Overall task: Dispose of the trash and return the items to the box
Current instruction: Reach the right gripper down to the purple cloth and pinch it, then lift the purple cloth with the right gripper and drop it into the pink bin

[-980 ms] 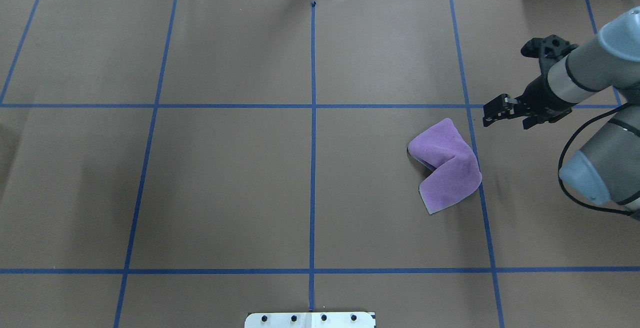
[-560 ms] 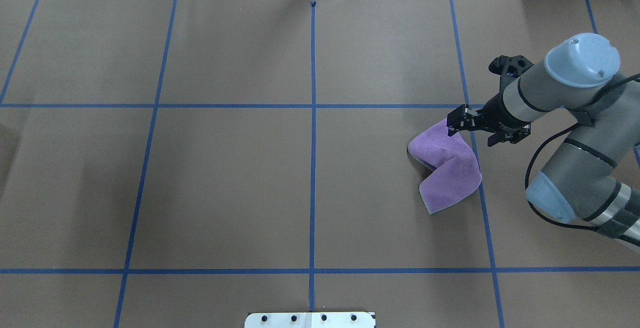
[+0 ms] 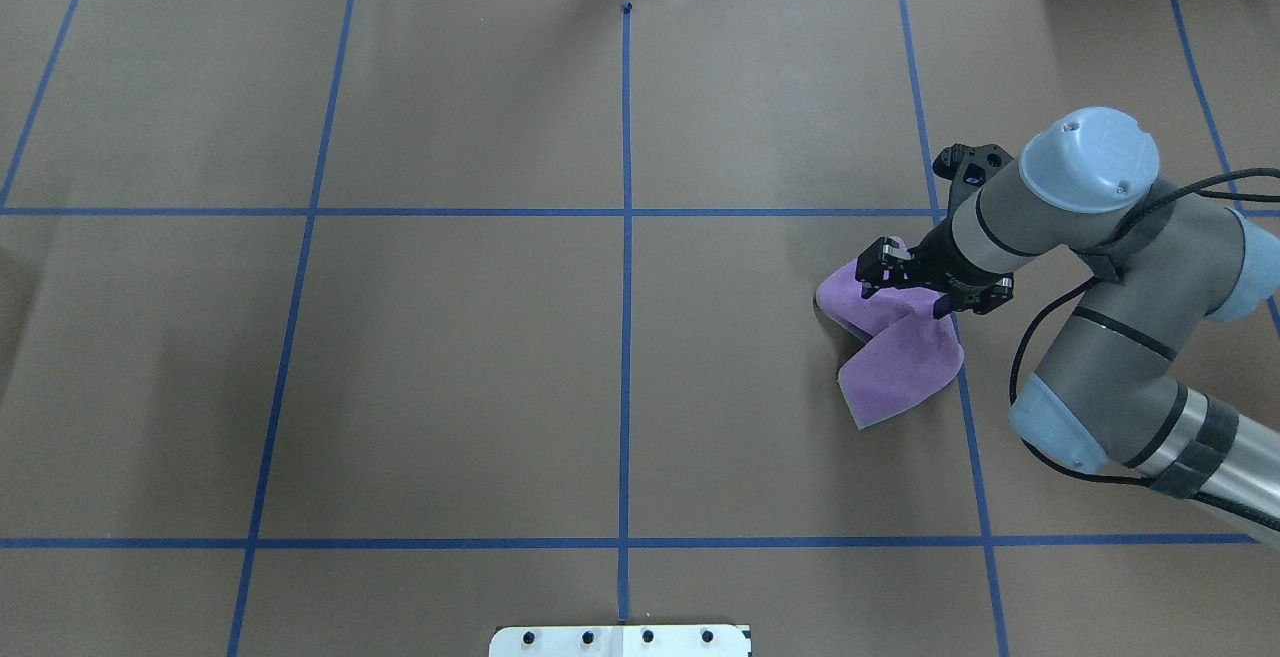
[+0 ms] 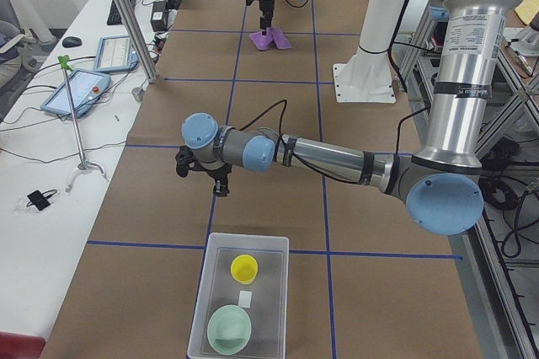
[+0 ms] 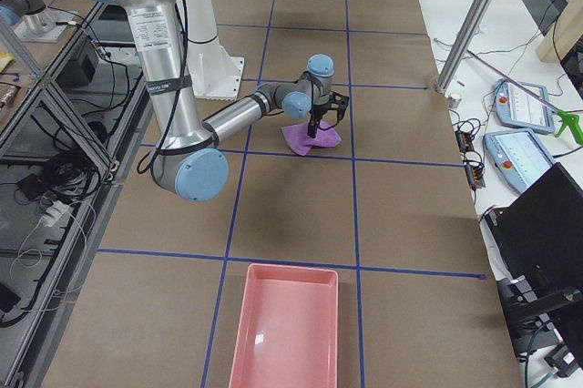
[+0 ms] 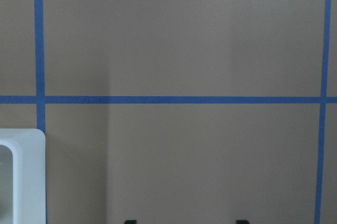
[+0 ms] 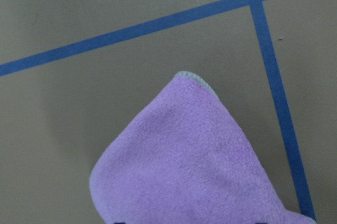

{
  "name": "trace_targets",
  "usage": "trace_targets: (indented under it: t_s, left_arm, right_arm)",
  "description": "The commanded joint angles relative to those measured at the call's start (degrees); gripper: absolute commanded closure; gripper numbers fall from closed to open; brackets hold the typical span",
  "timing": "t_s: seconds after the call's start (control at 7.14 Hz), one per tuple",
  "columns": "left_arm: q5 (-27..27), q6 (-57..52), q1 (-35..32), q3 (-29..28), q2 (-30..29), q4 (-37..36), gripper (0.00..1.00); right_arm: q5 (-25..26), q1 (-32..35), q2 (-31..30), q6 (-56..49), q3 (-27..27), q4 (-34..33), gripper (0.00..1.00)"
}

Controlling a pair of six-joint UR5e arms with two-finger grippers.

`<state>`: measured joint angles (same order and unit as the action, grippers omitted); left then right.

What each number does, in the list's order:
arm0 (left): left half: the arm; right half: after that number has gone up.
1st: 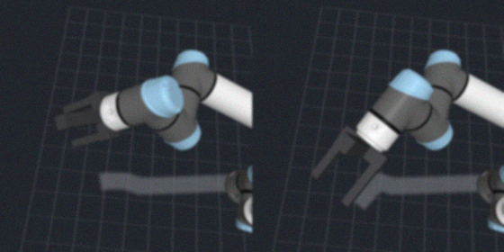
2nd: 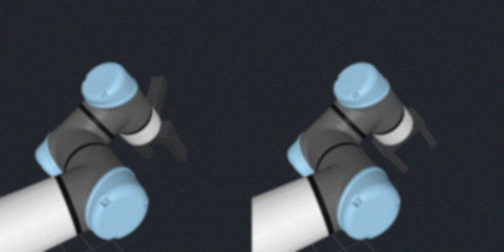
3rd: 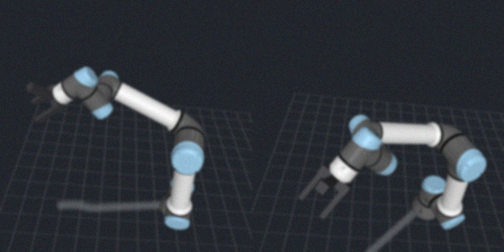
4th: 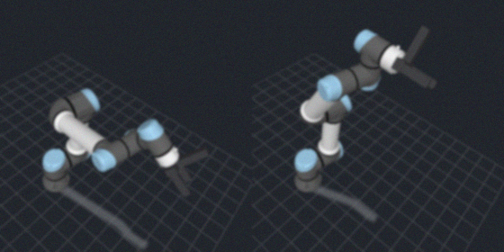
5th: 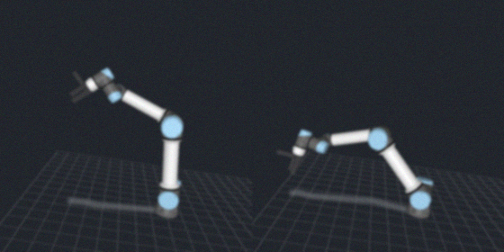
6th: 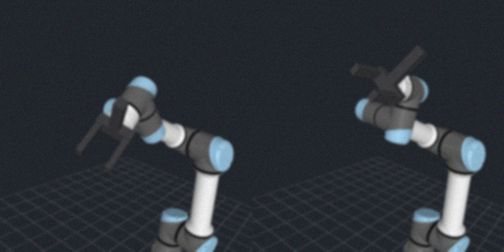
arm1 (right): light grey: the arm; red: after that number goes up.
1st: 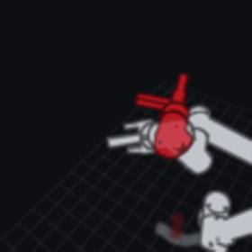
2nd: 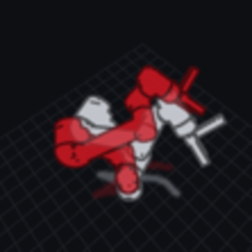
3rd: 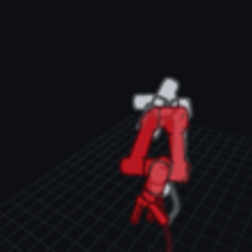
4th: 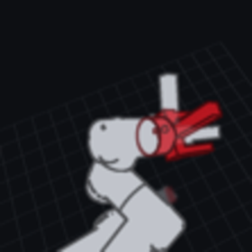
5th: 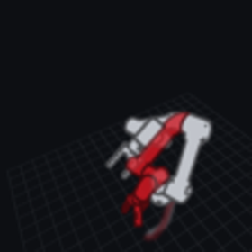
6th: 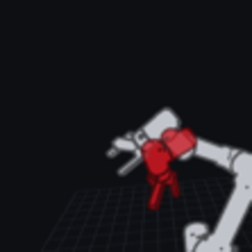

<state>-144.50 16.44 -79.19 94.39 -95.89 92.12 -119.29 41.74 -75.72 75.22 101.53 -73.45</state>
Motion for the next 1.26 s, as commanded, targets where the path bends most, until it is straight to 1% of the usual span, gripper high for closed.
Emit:
trace_targets:
  t_s: [0.0, 0.14, 0.28, 0.42, 0.56, 0.7, 0.84, 0.98, 1.12]
  left_arm:
    - [0.00, 0.00, 0.00, 0.09, 0.17, -0.01, 0.30]
    - [0.00, 0.00, 0.00, 0.18, 0.17, -0.01, 0.30]
    - [0.00, 0.00, 0.00, 0.09, 0.17, -0.01, 0.30]
    - [0.00, -0.09, 0.00, 0.18, 0.17, -0.01, 0.30]
    - [0.00, 0.00, -0.09, 0.70, 0.35, -0.01, 0.30]
    - [0.00, 0.00, -0.09, 0.96, 0.35, -0.01, 0.30]
    - [-0.08, 0.00, -0.09, 1.14, 0.35, -0.01, 0.30]
    - [-0.08, -0.09, -0.17, 1.14, 0.44, -0.01, 0.30]
    - [-0.08, -0.18, -0.18, 1.32, 0.44, -0.01, 0.30]
  right_arm:
    - [1.16, -0.87, -0.04, 1.15, -0.02, -0.03, 0.56]
    - [1.17, -0.87, -0.04, 2.72, 0.07, -0.03, 1.00]
    - [1.08, -0.70, -0.04, 2.74, 0.42, -0.12, 1.00]
    - [-0.31, 0.35, -0.13, 2.65, 1.47, -0.82, 1.00]
    - [-4.16, 4.62, -0.39, 1.95, 2.43, -0.91, 1.00]
    - [-5.15, 7.71, -1.00, 1.60, 5.31, -2.13, 1.00]
    - [-7.25, 11.13, -1.62, -3.37, 10.13, -9.10, 1.00]
    - [-7.97, 15.00, -5.02, -13.51, 16.09, -17.35, 1.00]
    - [-8.50, 20.26, -8.79, -27.10, 19.11, -23.61, 1.00]
